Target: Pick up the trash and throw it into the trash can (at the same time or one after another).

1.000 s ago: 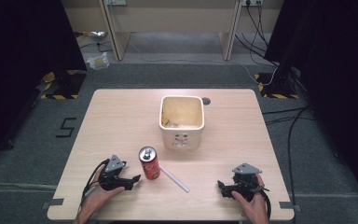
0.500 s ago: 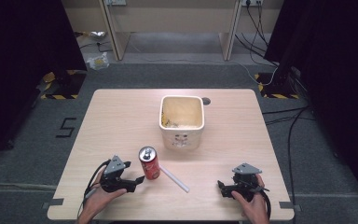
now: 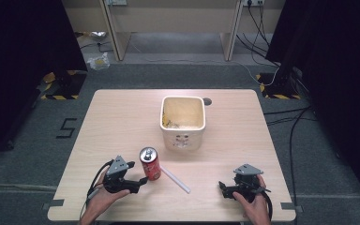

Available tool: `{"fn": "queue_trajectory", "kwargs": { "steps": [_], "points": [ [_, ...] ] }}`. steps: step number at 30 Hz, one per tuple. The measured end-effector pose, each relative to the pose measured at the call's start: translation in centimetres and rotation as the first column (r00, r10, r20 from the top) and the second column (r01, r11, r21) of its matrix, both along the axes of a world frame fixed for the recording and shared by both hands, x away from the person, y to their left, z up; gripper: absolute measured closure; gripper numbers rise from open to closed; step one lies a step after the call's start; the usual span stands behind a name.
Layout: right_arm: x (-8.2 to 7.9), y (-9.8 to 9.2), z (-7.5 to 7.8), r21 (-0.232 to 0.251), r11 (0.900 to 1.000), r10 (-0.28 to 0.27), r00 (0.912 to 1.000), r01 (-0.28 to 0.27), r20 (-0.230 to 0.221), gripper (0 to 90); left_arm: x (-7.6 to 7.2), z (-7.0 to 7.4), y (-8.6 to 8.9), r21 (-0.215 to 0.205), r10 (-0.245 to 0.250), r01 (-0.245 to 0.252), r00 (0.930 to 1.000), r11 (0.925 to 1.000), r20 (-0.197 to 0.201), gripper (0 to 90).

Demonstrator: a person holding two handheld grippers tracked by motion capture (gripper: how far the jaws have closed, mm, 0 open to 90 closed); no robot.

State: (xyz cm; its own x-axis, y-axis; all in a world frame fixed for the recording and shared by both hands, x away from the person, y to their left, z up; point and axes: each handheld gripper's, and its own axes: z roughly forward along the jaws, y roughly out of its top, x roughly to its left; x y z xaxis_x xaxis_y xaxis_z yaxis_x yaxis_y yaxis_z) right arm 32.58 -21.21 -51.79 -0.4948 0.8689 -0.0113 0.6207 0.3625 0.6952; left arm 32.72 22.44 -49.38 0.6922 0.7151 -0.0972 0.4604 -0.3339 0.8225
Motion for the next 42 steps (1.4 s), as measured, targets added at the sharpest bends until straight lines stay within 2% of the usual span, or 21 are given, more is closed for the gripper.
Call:
{"fn": "queue_trajectory", "kwargs": {
  "steps": [16, 20, 30, 35, 42],
  "points": [
    [0.0, 0.0, 0.0, 0.000, 1.000, -0.001, 1.0000, 0.001, 0.000, 0.3, 0.4, 0.6, -1.2, -0.010, -0.001, 0.002, 0.9997, 1.0000, 0.023, 15.8],
    [0.0, 0.0, 0.0, 0.001, 1.000, -0.001, 1.0000, 0.001, -0.001, 0.3, 0.5, 0.7, -1.8, -0.013, -0.017, 0.017, 0.9997, 0.9998, 0.020, 15.8],
    [0.0, 0.0, 0.0, 0.000, 1.000, -0.001, 1.0000, 0.001, 0.000, 0.3, 1.0, -0.2, -2.4, -0.014, -0.016, 0.017, 0.9998, 0.9998, 0.012, 16.6],
    [0.0, 0.0, 0.0, 0.000, 1.000, -0.001, 1.0000, 0.001, 0.000, 0.3, 1.1, -0.4, -2.6, -0.018, -0.019, 0.019, 0.9996, 0.9997, 0.022, 18.1],
    [0.0, 0.0, 0.0, 0.000, 1.000, 0.001, 1.0000, -0.001, 0.000, 0.3, 1.4, -0.7, -2.7, -0.013, -0.029, 0.029, 0.9994, 0.9995, 0.020, 25.5]
  ]
}}
